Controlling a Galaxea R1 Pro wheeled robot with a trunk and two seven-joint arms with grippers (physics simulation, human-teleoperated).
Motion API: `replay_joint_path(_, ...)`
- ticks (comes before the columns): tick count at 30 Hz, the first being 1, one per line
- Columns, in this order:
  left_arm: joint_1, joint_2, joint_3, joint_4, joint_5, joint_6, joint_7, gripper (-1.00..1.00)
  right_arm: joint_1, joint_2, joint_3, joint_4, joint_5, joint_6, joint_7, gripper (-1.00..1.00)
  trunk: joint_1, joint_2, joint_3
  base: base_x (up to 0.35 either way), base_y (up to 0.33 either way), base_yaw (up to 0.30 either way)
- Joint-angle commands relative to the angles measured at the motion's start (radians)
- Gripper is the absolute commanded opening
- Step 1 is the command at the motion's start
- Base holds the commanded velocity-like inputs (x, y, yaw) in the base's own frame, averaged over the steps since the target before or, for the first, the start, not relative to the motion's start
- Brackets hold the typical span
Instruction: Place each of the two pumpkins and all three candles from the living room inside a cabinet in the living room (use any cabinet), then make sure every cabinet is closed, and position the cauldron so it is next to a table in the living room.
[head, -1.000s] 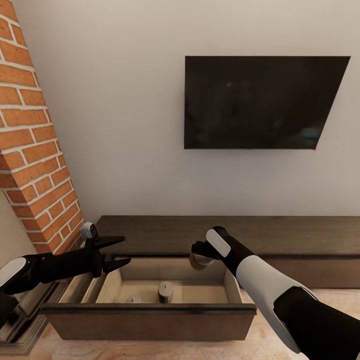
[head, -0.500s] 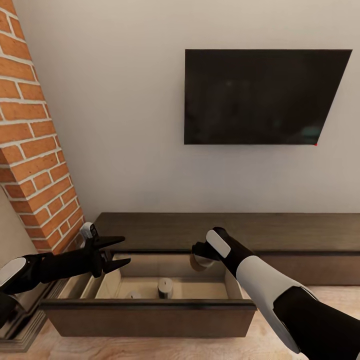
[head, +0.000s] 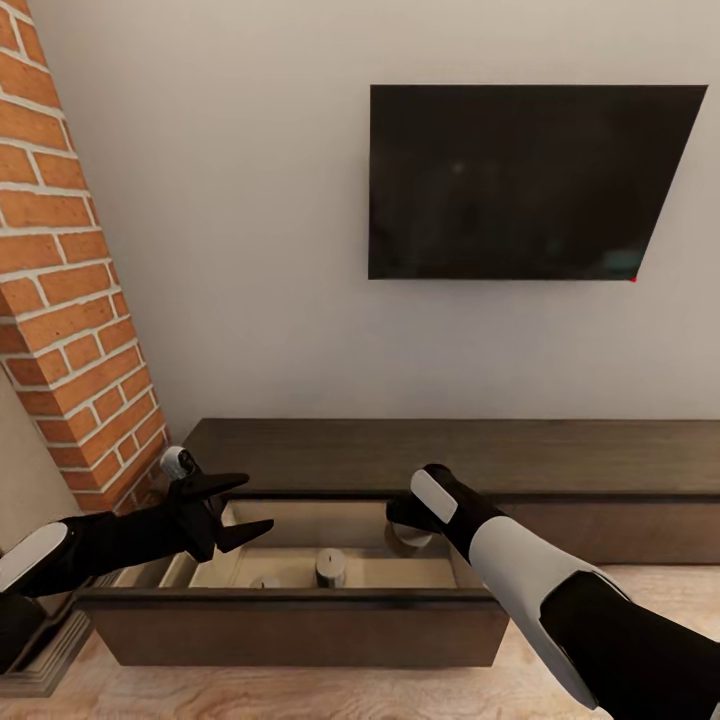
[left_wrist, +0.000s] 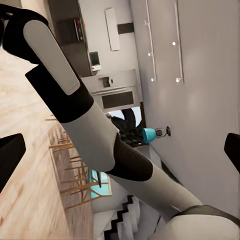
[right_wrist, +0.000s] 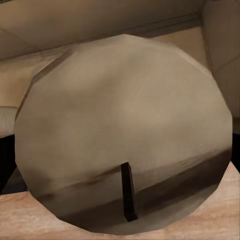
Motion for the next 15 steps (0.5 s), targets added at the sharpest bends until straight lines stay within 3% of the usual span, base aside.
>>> replay_joint_path(1,-0.001,0.001,-0.005,0.001,-0.007,0.0,-0.012,1.0,-0.001,0.0,0.009,-0.001,-0.011,-0.006,-0.009,-1.0,0.004,-0.008,-0.004,0.0,0.0,0.0)
replay_joint_path(12,-0.001,0.0,-0.027,0.0,-0.013,0.0,-0.018,1.0,-0.001,0.001,0.049,0.0,-0.011,-0.072,-0.008,-1.0,0.046,-0.085,-0.039,0.0,0.0,0.0)
replay_joint_path(15,-0.001,-0.001,-0.03,0.0,-0.051,-0.001,-0.018,1.0,-0.001,0.001,0.052,0.0,-0.009,-0.079,-0.007,-1.0,0.057,-0.106,-0.048,0.0,0.0,0.0)
